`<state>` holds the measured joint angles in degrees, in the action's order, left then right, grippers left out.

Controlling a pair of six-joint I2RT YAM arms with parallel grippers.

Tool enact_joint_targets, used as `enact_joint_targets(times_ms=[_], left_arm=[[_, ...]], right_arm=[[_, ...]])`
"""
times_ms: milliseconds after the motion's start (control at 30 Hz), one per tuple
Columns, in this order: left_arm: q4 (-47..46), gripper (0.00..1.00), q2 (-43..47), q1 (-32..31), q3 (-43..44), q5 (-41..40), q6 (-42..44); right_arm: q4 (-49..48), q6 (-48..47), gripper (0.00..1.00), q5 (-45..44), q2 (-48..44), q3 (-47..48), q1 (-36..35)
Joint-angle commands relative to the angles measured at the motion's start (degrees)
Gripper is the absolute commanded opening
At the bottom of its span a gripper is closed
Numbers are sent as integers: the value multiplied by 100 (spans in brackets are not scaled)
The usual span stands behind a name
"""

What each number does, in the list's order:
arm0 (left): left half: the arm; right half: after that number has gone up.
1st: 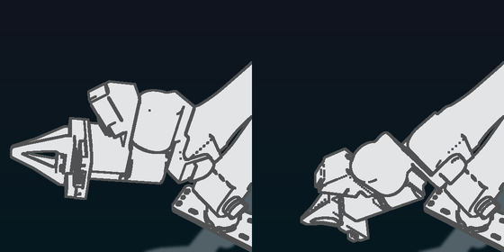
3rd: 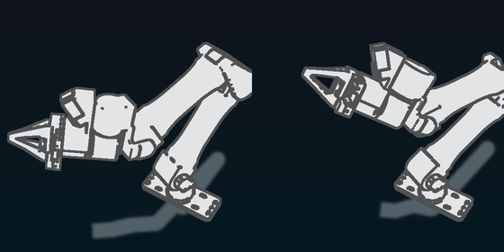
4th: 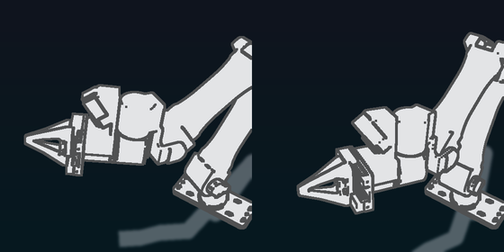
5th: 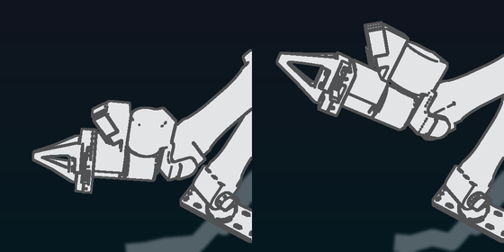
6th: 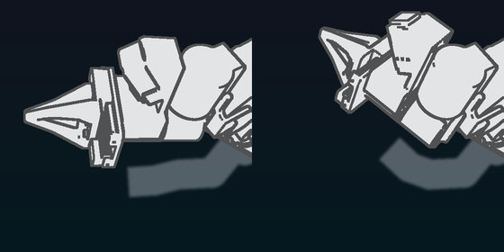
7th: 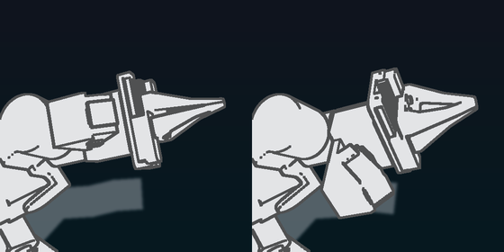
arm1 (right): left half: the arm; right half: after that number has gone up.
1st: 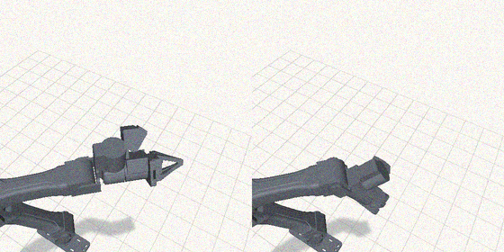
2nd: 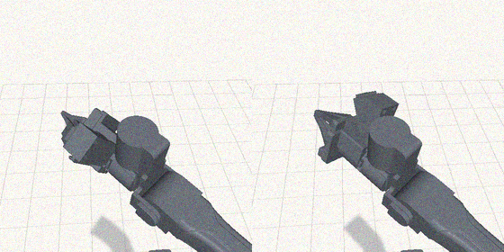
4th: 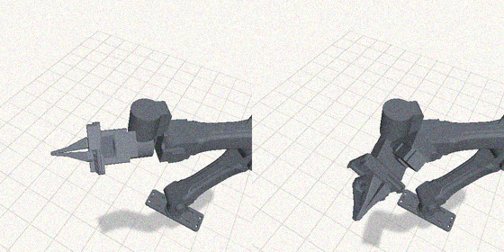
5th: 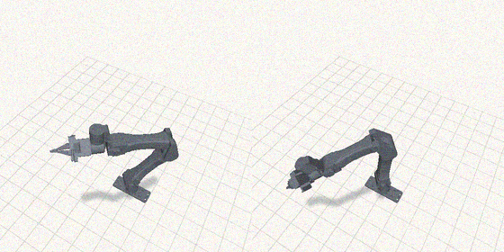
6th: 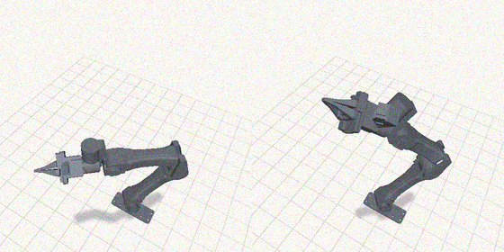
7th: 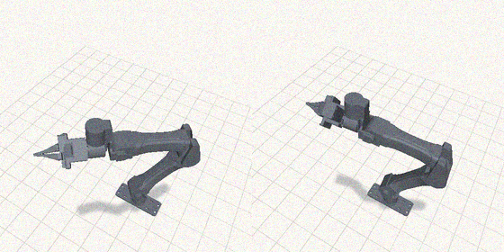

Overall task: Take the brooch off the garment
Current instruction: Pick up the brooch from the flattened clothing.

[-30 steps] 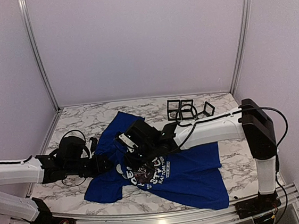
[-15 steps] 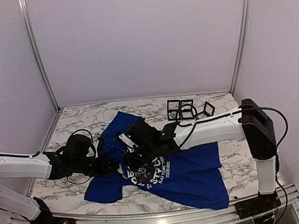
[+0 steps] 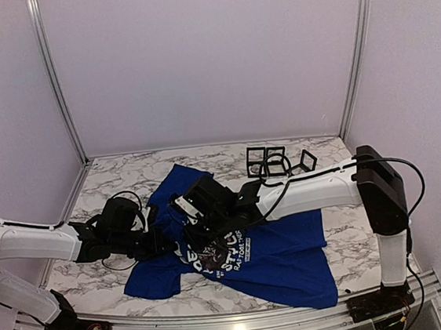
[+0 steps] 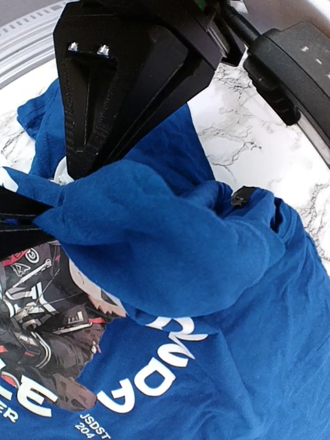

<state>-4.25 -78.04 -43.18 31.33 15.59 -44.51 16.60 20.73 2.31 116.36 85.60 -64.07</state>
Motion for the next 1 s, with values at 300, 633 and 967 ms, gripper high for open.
enact_joint_targets(times_ms=[300,633,967], left_arm=[[145,0,1271,-81,-63,-1257,-367],[-899,0,1721,-257,-470,-2176,-141],[-2356,0,1741,-798,-894,-2986,216]], right_arm=[[93,-141,0,-71,-210,251,-31],[-50,-119,0,85,-254,336,-39],[-483,238,6,306,-621,-6,157]])
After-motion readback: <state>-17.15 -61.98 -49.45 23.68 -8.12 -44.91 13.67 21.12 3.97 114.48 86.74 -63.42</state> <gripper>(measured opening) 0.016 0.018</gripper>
